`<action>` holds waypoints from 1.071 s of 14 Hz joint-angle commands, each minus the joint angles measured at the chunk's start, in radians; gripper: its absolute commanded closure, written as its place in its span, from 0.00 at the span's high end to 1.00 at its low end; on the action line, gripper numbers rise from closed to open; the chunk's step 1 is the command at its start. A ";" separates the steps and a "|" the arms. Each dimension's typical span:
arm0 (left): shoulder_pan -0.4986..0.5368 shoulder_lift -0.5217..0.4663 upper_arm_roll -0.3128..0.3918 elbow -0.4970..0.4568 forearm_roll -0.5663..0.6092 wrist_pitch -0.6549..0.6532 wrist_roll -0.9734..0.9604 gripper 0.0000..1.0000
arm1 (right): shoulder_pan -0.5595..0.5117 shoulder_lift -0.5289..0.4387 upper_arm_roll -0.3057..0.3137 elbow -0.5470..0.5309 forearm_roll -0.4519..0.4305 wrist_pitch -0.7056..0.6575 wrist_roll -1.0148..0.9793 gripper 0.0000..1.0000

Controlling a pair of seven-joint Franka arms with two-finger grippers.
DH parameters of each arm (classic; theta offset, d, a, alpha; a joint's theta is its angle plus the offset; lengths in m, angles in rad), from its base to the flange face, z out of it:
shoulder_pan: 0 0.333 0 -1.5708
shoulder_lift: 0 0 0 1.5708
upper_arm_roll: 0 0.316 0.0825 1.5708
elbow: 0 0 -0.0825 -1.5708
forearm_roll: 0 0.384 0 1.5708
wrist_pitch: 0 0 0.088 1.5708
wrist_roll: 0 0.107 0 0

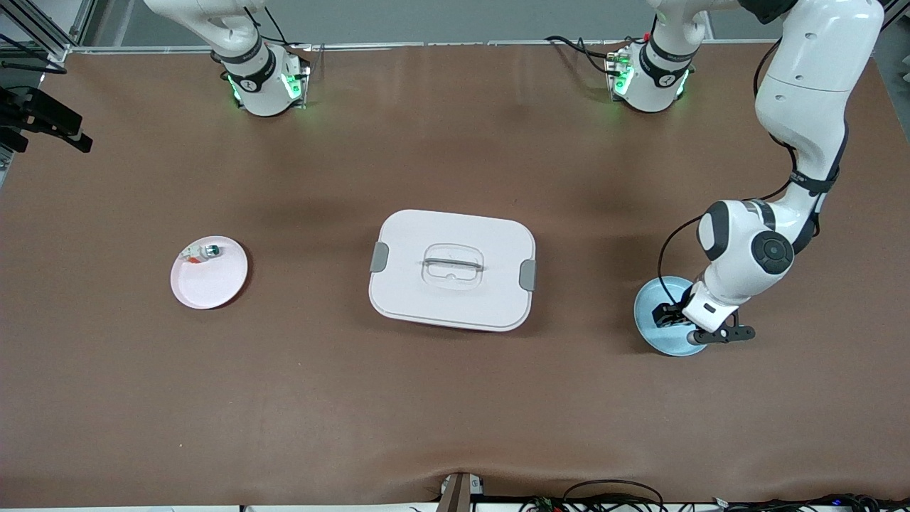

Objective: Transfer orange switch to right arm and place
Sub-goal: 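Close the left gripper on the orange switch and lift it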

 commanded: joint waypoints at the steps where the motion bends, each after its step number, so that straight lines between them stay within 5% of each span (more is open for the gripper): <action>1: 0.001 -0.052 -0.007 0.001 0.015 -0.056 -0.011 0.00 | 0.004 -0.023 0.000 -0.016 -0.009 0.004 -0.009 1.00; 9: 0.001 -0.195 -0.056 0.020 0.000 -0.278 -0.032 0.00 | 0.004 -0.023 0.000 -0.016 -0.009 0.005 -0.009 1.00; 15: 0.002 -0.227 -0.172 0.134 -0.001 -0.500 -0.343 0.00 | 0.005 -0.023 0.001 -0.016 -0.023 0.011 -0.010 1.00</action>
